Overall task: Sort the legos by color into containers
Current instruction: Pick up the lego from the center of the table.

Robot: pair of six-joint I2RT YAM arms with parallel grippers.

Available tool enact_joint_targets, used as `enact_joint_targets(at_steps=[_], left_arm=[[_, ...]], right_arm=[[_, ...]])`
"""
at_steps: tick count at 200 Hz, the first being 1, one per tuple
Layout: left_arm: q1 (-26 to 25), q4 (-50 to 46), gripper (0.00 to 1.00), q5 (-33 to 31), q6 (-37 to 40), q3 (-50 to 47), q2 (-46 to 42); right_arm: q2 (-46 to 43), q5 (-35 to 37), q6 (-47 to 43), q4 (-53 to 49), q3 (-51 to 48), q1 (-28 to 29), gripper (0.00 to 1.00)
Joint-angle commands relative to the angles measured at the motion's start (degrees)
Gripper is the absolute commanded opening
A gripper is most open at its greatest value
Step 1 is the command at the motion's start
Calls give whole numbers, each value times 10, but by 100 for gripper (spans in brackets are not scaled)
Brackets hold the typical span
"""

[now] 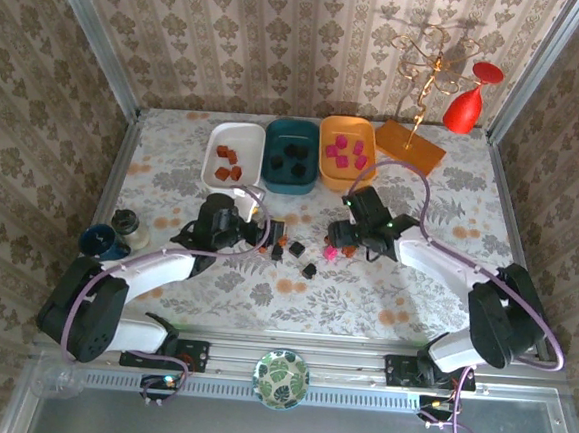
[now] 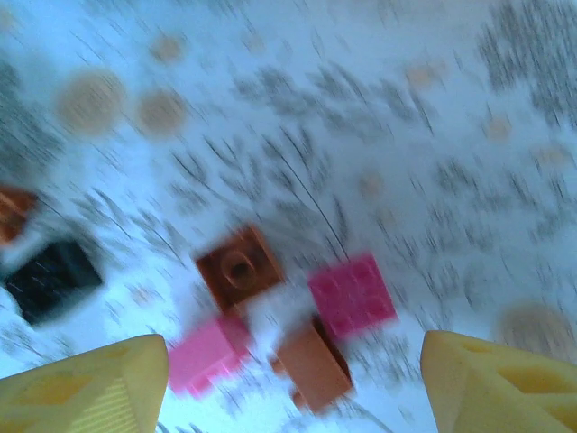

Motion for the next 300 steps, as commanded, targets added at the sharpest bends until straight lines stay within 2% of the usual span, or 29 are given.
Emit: enact_joint_targets(at_steps=[1,19,63,101,167,217,262,300], left_arm=[[11,-5,92,67,-37,-9,-14],[11,-18,91,64,-37,-5,-14],[11,-21,91,63,-42,-6,-16],[11,-20,91,64,-44,-8,-20],[11,-20,90,58,-45,-10,-24],[11,-21,90,56,-45,-10,-21],[11,-35,90,35,-42,-8,-24],[26,-51,90,-23,-60,-19,-49]], right_arm=[[-28,25,46,-24,-42,-3,75],[-28,0,80,6,-69,1,75],[1,36,128,64,-89,9,71],[51,19,138,106,-68,13,67],[93,36,150,141,-72,15,49],[74,50,141,140,-81,15,38],[10,28,141,116,-83,24,37],[-25,-18,136,137,-43,29,38]])
